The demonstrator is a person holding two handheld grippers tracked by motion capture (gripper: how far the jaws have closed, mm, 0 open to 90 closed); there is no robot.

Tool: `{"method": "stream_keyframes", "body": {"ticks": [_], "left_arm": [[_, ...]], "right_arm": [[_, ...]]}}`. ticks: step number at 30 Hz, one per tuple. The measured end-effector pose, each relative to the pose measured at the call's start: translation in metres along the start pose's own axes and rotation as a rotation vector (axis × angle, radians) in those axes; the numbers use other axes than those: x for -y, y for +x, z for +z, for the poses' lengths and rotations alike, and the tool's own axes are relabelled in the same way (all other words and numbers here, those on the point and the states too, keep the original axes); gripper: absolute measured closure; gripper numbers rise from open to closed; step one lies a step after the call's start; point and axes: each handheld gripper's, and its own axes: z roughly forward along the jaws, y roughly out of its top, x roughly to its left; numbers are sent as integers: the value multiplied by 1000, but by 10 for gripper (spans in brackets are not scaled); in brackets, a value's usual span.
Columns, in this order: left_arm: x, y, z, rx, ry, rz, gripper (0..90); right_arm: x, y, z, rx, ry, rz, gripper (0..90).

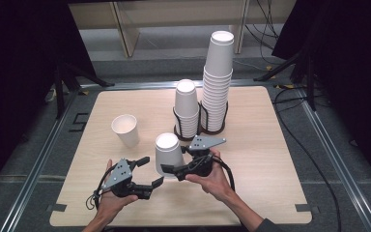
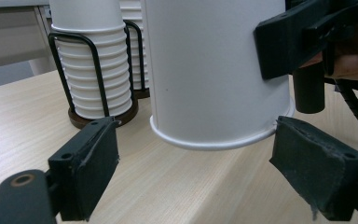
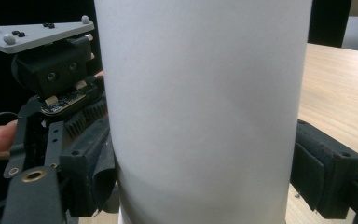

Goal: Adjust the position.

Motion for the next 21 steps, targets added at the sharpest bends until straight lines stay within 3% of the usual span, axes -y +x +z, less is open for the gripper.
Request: {"method": "stream_keyframes", "body": {"ticks": [5, 6, 7, 10, 12, 14, 15, 16, 18, 20, 21], "left_arm": [[-1, -2, 1, 13, 13, -28, 133], [-1, -3, 0, 16, 20, -21, 136], [-1, -3, 1, 20, 18, -22, 137], [-1, -4, 1, 24, 17, -25, 127], [-2, -5, 2, 16, 15, -29, 104], [-2, -5, 4, 14, 18, -28, 75], [-2, -6, 5, 19, 8, -31, 63], [-1, -6, 6, 19, 3, -28, 57], [-2, -8, 5, 4, 15, -28, 35], [-3, -8, 5, 6, 9, -26, 21], [-3, -8, 6, 12, -4, -24, 20]], "right_arm": [[1, 1, 3, 10, -4, -29, 183], [1, 3, 4, -6, -1, -8, 183], [1, 2, 5, 3, -8, -35, 183], [2, 6, 7, -5, 2, 12, 183], [2, 5, 10, 0, -14, -31, 184], [3, 8, 13, -3, -20, -34, 184], [3, 11, 15, -16, -17, -9, 184], [3, 11, 16, -5, -28, -33, 184], [3, 15, 19, -28, -25, -9, 184], [3, 16, 22, -27, -28, -36, 184], [4, 17, 23, -35, -25, -27, 184]]}}
